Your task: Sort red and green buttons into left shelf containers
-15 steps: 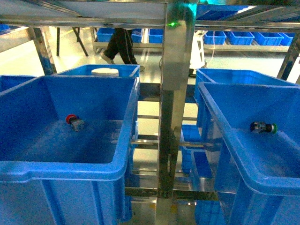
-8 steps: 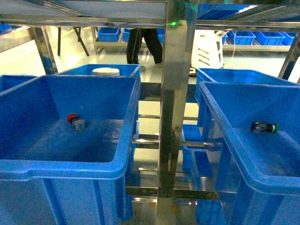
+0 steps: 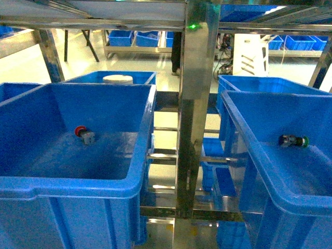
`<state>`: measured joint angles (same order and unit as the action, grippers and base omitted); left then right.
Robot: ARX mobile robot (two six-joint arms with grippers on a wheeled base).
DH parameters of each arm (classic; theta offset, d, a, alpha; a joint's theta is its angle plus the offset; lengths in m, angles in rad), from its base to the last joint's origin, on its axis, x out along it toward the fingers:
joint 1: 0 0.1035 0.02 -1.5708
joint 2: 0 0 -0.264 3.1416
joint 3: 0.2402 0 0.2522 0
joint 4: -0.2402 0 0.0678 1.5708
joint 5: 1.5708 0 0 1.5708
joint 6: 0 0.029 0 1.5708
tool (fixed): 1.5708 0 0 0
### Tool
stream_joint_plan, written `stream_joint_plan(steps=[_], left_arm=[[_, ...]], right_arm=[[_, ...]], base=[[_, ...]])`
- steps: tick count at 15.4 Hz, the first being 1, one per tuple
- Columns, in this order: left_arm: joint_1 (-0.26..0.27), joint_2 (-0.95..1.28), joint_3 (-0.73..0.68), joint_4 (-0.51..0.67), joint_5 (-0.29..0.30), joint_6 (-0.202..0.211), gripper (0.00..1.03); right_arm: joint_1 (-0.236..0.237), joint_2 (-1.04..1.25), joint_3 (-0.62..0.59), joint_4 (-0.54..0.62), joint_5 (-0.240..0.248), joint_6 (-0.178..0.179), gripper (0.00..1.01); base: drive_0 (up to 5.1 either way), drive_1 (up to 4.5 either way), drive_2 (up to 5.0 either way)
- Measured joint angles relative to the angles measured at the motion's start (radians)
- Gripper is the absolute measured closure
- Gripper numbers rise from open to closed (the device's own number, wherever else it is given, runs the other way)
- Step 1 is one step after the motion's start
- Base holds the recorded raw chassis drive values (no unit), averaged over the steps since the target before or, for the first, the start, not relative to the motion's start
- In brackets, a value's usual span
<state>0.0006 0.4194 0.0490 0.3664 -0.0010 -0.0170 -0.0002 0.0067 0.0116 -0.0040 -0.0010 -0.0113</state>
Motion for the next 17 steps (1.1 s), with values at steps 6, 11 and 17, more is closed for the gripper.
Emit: stream_joint_plan(steps=[6,11,17], left_arm=[[0.000,-0.126,-0.035,-0.071,0.000,0.000,1.01],[0.000,-0.408,-0.034,-0.349,0.002,0.003,1.01],[-0.001,-0.409,-0.034,-0.370,0.000,0.006,0.91]], right_arm=[[0.000,0.000,0.000,0.000,0.000,0.000,0.99],[0.000,0.000,0.000,0.000,0.001,0.000,0.99],[0.000,0.000,0.000,0.000,0.001,0.000,0.71]], base=[[0.0,0.00,0.0],[0.0,0.00,0.0],[0.0,0.00,0.0]])
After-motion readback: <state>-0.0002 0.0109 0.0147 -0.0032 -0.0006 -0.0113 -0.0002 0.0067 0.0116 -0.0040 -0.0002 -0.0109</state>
